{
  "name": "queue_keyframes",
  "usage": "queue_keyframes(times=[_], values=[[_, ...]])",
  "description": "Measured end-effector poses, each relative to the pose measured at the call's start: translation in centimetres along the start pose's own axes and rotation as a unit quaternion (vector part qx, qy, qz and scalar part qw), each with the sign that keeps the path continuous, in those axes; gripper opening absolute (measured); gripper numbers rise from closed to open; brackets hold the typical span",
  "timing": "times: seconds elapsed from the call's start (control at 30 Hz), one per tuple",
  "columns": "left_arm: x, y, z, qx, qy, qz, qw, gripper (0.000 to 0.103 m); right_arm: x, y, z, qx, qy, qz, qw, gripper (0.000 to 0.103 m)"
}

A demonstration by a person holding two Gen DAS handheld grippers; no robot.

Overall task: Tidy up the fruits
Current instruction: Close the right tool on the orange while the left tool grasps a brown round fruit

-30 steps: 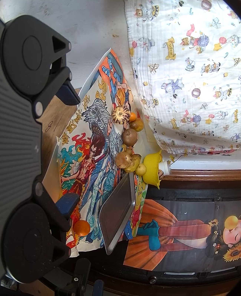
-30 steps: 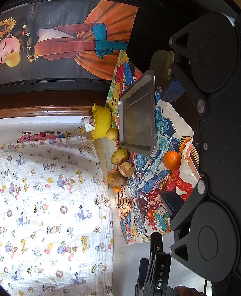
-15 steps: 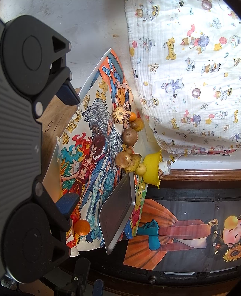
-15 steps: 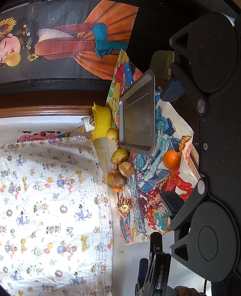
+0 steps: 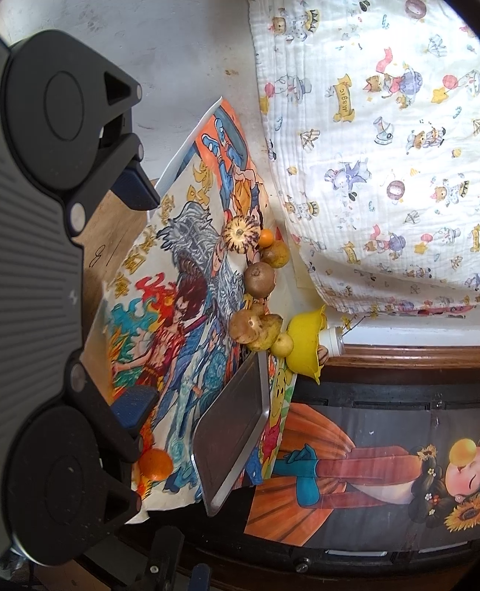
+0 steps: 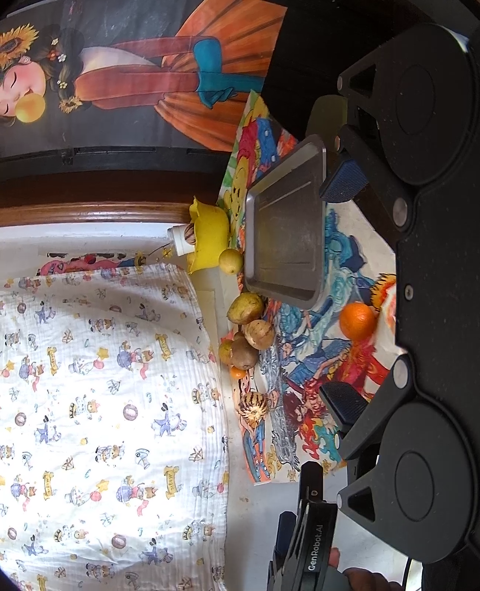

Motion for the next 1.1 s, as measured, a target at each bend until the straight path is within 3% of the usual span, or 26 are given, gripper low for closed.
queue_keyframes(times=[0.33, 0.73, 1.1], values=[[3.0, 0.4, 2.8, 0.01, 0.006, -0.004, 0.9999, 0.103, 3.1, -0.2, 1.4, -0.023, 0.009, 0.034, 0.999, 0.103], [6.7, -0.7, 4.2, 0.034, 0.022, -0.027, 0.9988, 0.103, 5.8, 0.4, 0.6, -0.035, 0.043, 0.064, 0.996, 0.102], [9.5, -2.9, 5.5, 0.114, 0.024, -0.068, 0.9909, 0.103, 7.2, 1.5, -1.1, -0.037, 0.097, 0.072, 0.992, 0.076]])
Point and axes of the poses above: each gripper's, at about its wrist camera, not at the fingertips, and x roughly the way its jaws point, y to its left, z to its top, the point moved 6 cm from there along x, roughly the way its jaws point, and after that the axes turned 1 degree about x, right-handed, at the moved point
